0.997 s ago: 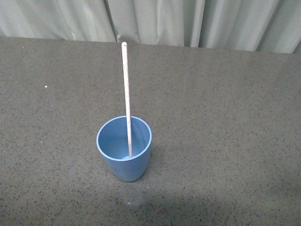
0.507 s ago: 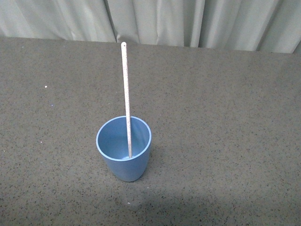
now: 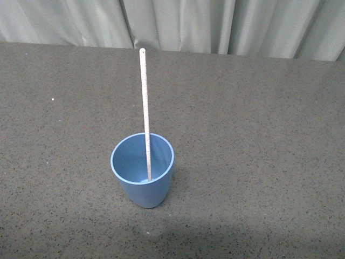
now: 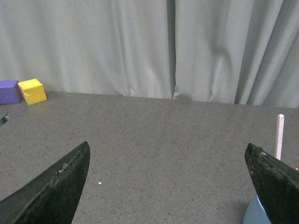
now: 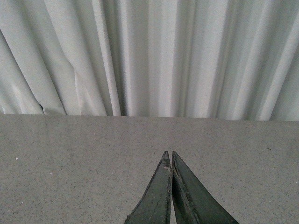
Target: Transfer chopsticks to blue cup
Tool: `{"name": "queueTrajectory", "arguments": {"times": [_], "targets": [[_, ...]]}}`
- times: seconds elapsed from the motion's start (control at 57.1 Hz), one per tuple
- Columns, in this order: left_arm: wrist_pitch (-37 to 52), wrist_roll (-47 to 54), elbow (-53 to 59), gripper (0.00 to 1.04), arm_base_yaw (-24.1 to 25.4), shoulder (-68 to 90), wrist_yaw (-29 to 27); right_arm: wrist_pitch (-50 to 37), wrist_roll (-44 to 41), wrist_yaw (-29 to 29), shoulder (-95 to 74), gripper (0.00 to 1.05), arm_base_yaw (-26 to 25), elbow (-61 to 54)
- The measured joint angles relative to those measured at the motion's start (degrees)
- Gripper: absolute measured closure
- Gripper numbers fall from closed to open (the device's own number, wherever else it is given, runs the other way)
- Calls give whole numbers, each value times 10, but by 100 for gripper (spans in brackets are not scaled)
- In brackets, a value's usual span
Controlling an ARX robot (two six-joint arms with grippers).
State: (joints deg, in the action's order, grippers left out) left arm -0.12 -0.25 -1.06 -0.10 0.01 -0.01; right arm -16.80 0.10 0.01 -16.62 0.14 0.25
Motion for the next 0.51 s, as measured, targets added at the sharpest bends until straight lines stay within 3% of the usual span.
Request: {"name": "queueTrajectory", "arguments": {"times": [0.385, 0.507], "targets": [[0, 0, 0, 7, 0, 0, 0, 67, 0, 0, 67, 104, 0, 0], [0, 0, 0, 7, 0, 0, 0, 160, 0, -1, 139, 104, 0, 0]]}}
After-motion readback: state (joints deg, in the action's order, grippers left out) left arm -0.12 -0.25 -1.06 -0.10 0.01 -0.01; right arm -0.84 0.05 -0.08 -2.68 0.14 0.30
